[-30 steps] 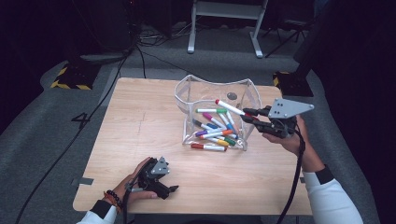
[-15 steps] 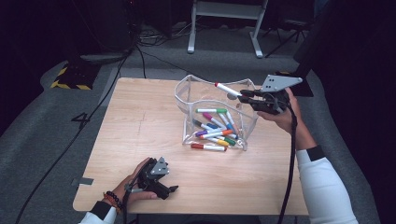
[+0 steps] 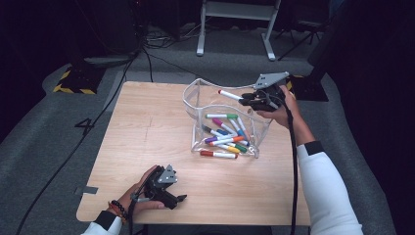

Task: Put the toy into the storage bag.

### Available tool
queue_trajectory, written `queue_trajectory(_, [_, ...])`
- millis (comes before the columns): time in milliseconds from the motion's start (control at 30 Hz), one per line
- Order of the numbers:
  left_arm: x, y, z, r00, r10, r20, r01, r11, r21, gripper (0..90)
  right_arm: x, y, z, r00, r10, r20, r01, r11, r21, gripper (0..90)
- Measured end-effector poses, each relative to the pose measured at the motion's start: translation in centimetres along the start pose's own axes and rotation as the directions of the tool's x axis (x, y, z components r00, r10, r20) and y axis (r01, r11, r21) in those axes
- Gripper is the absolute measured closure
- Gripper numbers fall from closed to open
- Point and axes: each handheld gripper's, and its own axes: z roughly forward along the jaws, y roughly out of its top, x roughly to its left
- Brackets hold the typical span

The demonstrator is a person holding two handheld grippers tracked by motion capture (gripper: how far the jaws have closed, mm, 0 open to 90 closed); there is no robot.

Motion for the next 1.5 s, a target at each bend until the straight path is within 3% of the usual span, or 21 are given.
queue_trajectory(267, [0.0,0.0,0.0,1.0000,0.000,0.001,0.000,1.0000,0.000,7.6,-0.9,-0.3,1.9,0.9992,0.037,-0.016,-0.036,0.994,0.107,74.8])
queue_trajectory(533, [0.0,0.0,0.0,1.0000,0.001,0.001,-0.001,1.0000,-0.001,7.6,-0.2,0.0,2.9,0.9970,0.010,-0.077,0.008,0.974,0.228,74.8])
queue_trajectory(667, [0.0,0.0,0.0,1.0000,0.001,0.000,-0.001,1.0000,0.000,7.6,0.5,0.3,3.0,0.9876,-0.004,-0.157,0.047,0.961,0.273,74.7])
queue_trajectory(767, [0.0,0.0,0.0,1.0000,0.001,0.001,-0.001,1.0000,-0.001,7.6,1.0,0.4,2.9,0.9714,-0.009,-0.237,0.079,0.954,0.288,74.7])
queue_trajectory(900, [0.0,0.0,0.0,1.0000,0.001,0.001,-0.001,1.0000,-0.001,7.6,1.7,0.5,2.7,0.9528,-0.031,-0.302,0.125,0.946,0.298,74.6])
queue_trajectory(1067, [0.0,0.1,0.1,1.0000,0.002,0.002,-0.002,1.0000,0.000,7.6,2.0,0.5,2.7,0.9565,-0.043,-0.288,0.132,0.945,0.298,72.7])
queue_trajectory(1133, [0.0,0.1,0.1,1.0000,0.002,0.002,-0.002,1.0000,0.000,7.6,2.1,0.5,2.7,0.9644,-0.032,-0.263,0.114,0.946,0.304,63.5])
queue_trajectory(1200, [0.0,0.1,0.1,1.0000,0.002,0.002,-0.002,1.0000,0.000,7.5,2.0,0.6,2.6,0.9721,-0.030,-0.233,0.102,0.947,0.305,60.4])
queue_trajectory(1400, [0.0,0.1,0.1,1.0000,0.002,0.002,-0.002,1.0000,0.000,7.6,1.3,0.4,1.1,0.9904,0.023,-0.136,0.006,0.978,0.211,48.9])
queue_trajectory(1500, [0.0,0.1,0.1,1.0000,0.001,0.002,-0.001,1.0000,-0.001,7.6,1.0,0.2,-0.2,0.9930,0.067,-0.097,-0.052,0.987,0.151,45.7])
